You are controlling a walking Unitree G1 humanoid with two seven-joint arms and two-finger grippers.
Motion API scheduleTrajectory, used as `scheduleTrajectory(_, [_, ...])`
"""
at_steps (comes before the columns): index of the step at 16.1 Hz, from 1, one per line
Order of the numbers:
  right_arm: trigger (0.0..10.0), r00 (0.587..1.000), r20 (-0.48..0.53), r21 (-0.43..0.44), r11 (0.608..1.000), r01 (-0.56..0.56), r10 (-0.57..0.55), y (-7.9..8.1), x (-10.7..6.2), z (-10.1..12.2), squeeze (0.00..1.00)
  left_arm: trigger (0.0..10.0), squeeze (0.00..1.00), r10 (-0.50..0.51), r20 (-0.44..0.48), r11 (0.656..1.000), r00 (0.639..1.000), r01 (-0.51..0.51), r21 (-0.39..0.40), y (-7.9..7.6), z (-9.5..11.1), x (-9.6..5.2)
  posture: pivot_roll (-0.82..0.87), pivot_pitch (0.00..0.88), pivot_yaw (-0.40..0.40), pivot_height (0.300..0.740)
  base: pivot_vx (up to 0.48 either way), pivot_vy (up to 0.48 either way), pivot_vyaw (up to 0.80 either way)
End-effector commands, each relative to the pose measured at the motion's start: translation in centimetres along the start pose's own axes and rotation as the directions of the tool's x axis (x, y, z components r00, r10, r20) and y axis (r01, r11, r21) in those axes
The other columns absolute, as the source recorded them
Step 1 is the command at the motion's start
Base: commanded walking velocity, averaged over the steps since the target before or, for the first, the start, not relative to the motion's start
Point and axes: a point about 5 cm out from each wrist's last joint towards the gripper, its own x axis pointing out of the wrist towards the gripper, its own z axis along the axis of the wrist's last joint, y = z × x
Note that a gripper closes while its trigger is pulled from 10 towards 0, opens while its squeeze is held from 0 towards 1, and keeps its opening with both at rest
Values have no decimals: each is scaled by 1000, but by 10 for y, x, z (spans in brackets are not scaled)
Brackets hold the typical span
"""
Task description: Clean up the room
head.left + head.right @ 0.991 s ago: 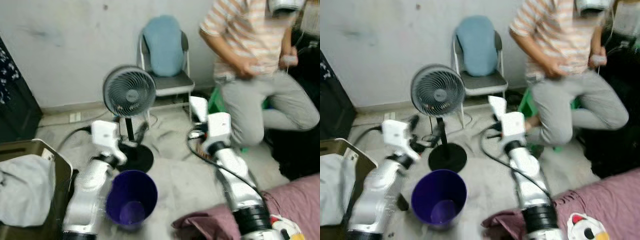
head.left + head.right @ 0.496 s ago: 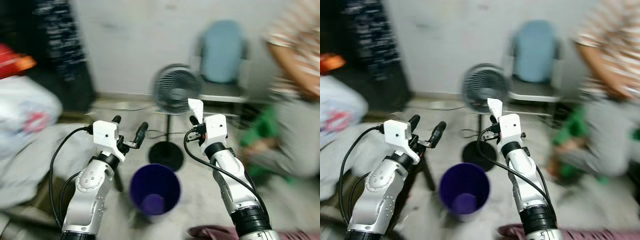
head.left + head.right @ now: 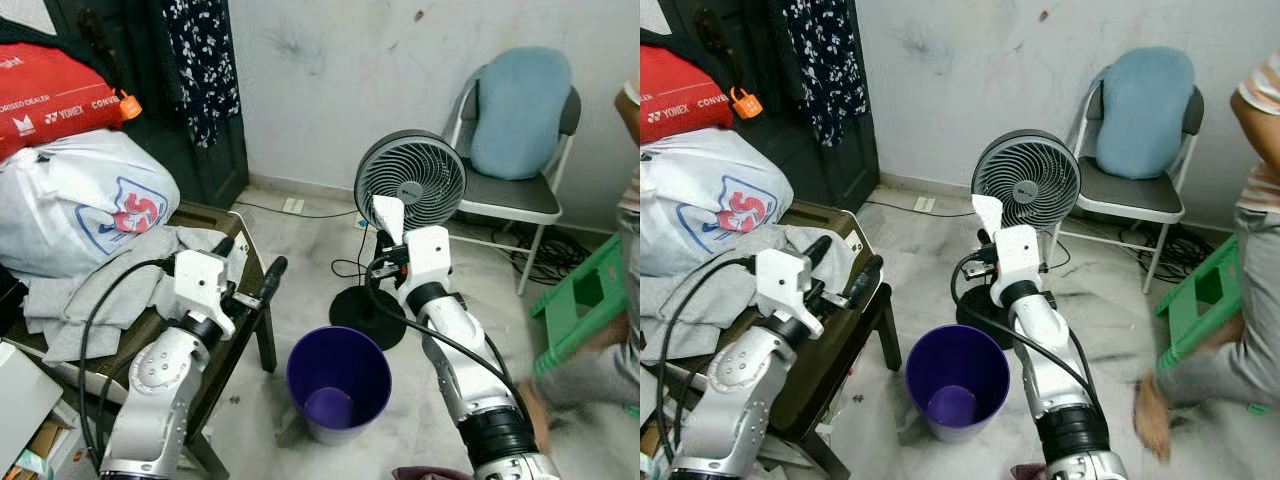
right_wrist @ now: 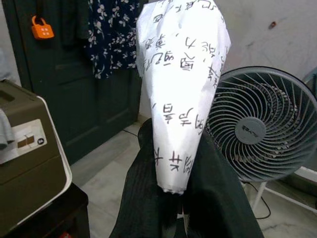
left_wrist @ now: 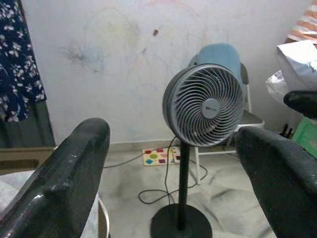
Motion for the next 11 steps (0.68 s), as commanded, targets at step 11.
scheduleTrajectory(11, [10000,999,47,28,1000,-4,3,22,17,15,0,10000,0,-74,61,996,995,71,46,-4,21,-4,-7,8,1,740,0,0,291])
